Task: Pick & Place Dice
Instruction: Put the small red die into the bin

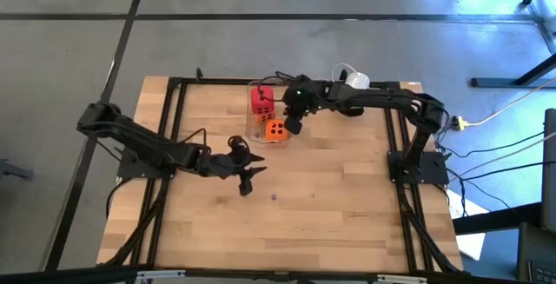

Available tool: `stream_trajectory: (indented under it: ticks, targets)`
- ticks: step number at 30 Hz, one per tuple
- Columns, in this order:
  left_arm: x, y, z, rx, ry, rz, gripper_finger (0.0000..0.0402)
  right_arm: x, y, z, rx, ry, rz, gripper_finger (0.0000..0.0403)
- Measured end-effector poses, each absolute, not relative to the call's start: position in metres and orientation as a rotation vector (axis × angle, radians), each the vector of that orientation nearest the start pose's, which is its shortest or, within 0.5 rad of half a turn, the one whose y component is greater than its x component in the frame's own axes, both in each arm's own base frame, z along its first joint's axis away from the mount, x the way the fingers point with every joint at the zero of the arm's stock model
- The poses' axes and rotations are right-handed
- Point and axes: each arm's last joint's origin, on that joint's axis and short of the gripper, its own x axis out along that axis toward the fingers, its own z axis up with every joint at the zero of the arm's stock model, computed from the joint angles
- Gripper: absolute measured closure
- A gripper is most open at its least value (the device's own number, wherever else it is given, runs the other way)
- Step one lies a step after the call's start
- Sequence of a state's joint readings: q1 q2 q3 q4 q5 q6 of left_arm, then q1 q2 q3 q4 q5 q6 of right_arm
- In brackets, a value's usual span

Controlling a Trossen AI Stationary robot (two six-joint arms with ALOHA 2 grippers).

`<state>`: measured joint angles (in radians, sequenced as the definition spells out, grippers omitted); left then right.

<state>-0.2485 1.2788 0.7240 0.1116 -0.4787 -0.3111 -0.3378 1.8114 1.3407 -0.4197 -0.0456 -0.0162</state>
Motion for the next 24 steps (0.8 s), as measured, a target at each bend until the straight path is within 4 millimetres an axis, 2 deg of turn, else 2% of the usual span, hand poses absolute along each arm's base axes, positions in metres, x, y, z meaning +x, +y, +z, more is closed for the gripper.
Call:
stream_trajectory:
  ticks: [3, 11, 17, 24]
  targets:
    - [0.268, -0.054, 0.229, -0.148, 0.400, 0.308, 0.0272, 0.370, -0.130, 0.226, 0.154, 0.863, -0.269, 0.0353]
    - [0.282, -0.057, 0.210, -0.162, 0.413, 0.337, 0.0272, 0.377, -0.138, 0.203, 0.170, 0.895, -0.286, 0.0350]
    - [0.287, -0.059, 0.207, -0.179, 0.390, 0.332, 0.0272, 0.381, -0.139, 0.188, 0.176, 0.929, -0.283, 0.0348]
    - [0.287, -0.058, 0.206, -0.176, 0.396, 0.336, 0.0272, 0.382, -0.140, 0.186, 0.167, 0.935, -0.304, 0.0337]
